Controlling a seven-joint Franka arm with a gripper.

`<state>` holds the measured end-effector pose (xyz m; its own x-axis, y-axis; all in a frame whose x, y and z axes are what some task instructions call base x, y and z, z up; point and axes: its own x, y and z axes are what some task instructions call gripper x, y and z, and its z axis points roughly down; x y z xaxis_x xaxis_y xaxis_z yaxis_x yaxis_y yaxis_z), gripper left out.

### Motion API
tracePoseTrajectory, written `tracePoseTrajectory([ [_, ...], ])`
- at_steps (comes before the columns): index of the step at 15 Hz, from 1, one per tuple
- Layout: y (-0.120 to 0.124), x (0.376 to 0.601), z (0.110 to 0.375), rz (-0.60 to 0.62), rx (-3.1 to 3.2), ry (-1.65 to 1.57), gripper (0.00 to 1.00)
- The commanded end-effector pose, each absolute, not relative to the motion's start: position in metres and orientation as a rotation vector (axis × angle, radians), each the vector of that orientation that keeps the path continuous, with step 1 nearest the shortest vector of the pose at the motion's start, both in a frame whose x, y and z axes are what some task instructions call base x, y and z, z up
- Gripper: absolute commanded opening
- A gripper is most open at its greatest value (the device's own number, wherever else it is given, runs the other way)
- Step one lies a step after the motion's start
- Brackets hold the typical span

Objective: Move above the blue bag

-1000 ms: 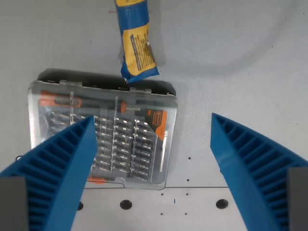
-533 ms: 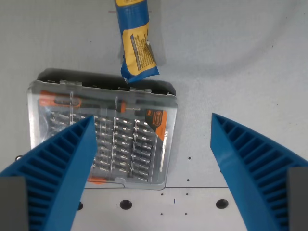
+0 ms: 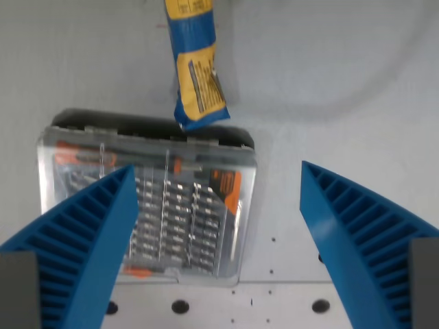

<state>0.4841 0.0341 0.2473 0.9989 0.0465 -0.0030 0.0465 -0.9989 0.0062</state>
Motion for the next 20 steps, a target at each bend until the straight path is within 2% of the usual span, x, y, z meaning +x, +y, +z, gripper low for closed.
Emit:
tracePoseTrajectory([
  [1, 0.038, 0.495, 0.242, -0.014, 3.103, 0.097, 1.00],
  [20, 0.052, 0.541, 0.176, -0.015, 3.042, 0.132, 1.00],
])
